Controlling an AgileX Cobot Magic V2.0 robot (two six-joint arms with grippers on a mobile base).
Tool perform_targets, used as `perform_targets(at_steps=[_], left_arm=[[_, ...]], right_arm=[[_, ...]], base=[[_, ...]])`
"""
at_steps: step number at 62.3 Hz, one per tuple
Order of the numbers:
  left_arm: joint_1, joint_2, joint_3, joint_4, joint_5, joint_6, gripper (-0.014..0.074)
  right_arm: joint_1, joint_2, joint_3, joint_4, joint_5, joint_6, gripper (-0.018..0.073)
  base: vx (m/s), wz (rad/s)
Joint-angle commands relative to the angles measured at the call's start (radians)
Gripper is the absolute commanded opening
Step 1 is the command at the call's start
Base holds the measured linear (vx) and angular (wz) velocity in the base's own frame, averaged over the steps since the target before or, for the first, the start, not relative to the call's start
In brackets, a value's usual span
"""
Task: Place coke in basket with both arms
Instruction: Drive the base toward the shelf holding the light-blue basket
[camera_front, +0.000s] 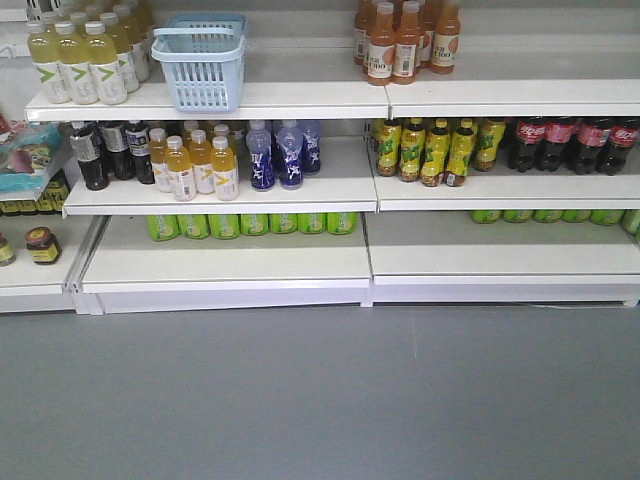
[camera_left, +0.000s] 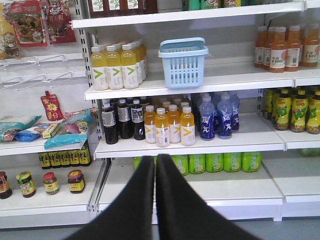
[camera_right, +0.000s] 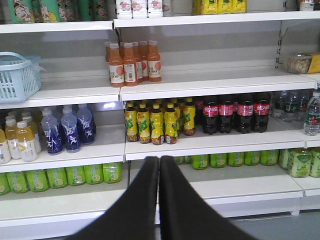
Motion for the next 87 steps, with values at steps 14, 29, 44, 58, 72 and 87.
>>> perform_targets(at_steps=[14,29,44,58,72,87], left_arm=[[-0.006,-0.016,0.015,-0.008,-0.070,-0.004,-0.0005],[-0.006,-0.016,0.015,-0.008,-0.070,-0.004,-0.0005],[-0.006,-0.016,0.015,-0.008,-0.070,-0.004,-0.0005],[-0.006,-0.016,0.015,-0.008,-0.070,-0.004,-0.0005],[-0.006,-0.016,0.015,-0.008,-0.070,-0.004,-0.0005],[-0.006,-0.016,0.015,-0.008,-0.070,-0.004,-0.0005]], right_arm=[[-0.007,-0.015,0.019,-0.003,-0.073,-0.007,-0.0010],[-0.007,-0.015,0.019,-0.003,-0.073,-0.007,-0.0010],[-0.007,-0.015,0.019,-0.003,-0.073,-0.007,-0.0010],[-0.007,-0.015,0.019,-0.003,-0.073,-0.007,-0.0010],[-0.007,-0.015,0.019,-0.003,-0.073,-0.007,-0.0010],[-0.007,-0.015,0.019,-0.003,-0.074,-0.007,-0.0010]], base=[[0.08,-0.02],[0.05,-0.02],[0.04,-0.01],[0.05,-0.03],[0.08,-0.03],[0.10,-0.06]])
